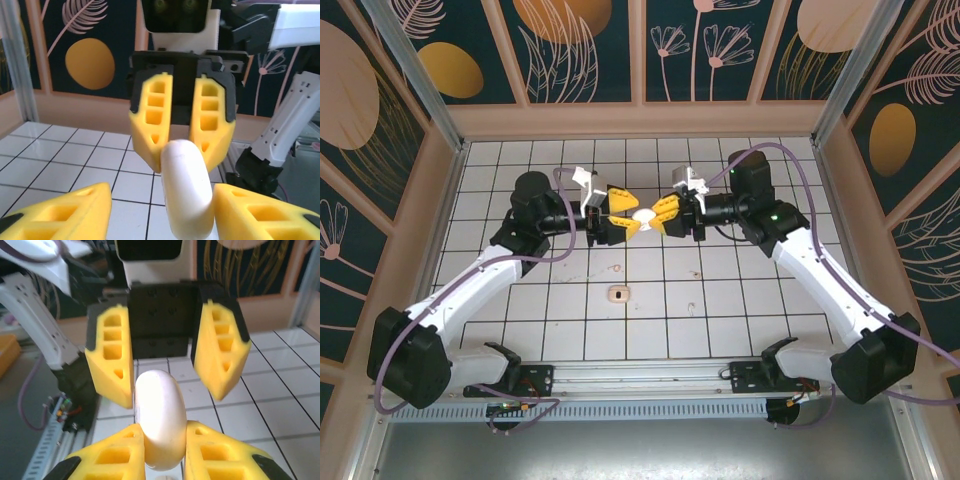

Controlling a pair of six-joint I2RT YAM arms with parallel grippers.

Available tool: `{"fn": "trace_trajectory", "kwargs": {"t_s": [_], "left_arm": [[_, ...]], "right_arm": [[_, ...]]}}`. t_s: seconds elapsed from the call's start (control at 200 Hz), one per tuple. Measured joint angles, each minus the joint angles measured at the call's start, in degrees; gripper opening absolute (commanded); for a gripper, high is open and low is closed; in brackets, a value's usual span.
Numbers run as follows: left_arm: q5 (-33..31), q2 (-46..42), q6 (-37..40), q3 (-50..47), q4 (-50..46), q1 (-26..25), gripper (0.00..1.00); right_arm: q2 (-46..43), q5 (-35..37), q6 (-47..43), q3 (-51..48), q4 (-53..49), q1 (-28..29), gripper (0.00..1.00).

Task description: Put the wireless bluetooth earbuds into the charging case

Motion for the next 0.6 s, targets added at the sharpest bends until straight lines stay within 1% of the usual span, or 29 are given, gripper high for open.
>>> {"fn": "trace_trajectory", "kwargs": {"t_s": [0.125,0.25,0.42,0.601], "left_arm": [[-4.42,-0.81,13.18,2.73,-12.37,0.0,0.59],[-7.21,-2.01,22.03,2.73,-19.69,0.0,0.61],[-8.66,-2.29,28.55,2.73,-24.37,0.0,0.61],[-8.7,-1.88,32.17,2.75,-28.26,0.0,0.6]], "right_arm": [[-0.5,6.25,-5.07,2.12,-7.43,0.0,0.2],[-0.92,12.09,-9.16,3.54,-12.94,0.07,0.2],[-1.03,17.88,-13.14,4.59,-17.03,1.73,0.2],[-0.61,23.71,-16.59,6.49,-19.71,6.93,0.2]]}}
